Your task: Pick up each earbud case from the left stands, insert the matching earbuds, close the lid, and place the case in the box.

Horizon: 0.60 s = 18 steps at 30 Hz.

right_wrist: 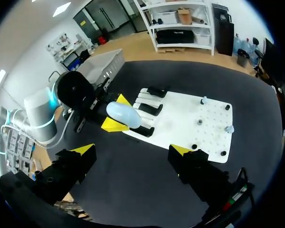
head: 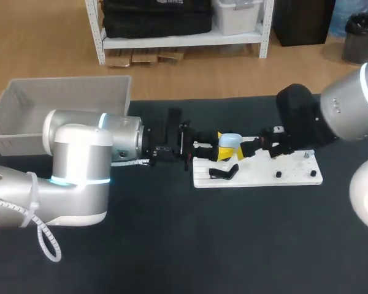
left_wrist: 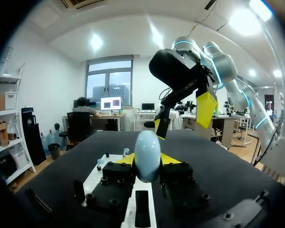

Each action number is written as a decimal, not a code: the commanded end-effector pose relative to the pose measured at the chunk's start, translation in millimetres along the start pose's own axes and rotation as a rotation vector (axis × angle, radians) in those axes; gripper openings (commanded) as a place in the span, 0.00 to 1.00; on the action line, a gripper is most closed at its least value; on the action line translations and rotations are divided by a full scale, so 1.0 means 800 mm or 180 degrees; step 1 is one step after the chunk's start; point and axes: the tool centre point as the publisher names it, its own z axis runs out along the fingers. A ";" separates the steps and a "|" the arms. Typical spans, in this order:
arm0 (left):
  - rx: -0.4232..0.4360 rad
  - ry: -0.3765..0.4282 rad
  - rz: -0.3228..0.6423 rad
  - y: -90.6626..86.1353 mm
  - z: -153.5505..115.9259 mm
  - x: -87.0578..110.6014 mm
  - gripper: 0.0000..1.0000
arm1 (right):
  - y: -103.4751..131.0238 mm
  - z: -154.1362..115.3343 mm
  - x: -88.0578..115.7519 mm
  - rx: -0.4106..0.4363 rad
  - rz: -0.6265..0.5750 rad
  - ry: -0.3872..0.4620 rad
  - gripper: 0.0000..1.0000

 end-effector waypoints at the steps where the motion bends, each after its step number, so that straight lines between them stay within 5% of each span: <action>1: 0.0009 -0.0003 -0.0002 0.002 0.001 0.001 0.00 | 0.002 0.014 -0.003 0.0117 0.0024 -0.0024 1.00; 18: 0.0009 -0.0003 -0.0002 0.002 0.001 0.001 0.00 | -0.009 0.035 -0.018 0.0173 0.0133 -0.0083 1.00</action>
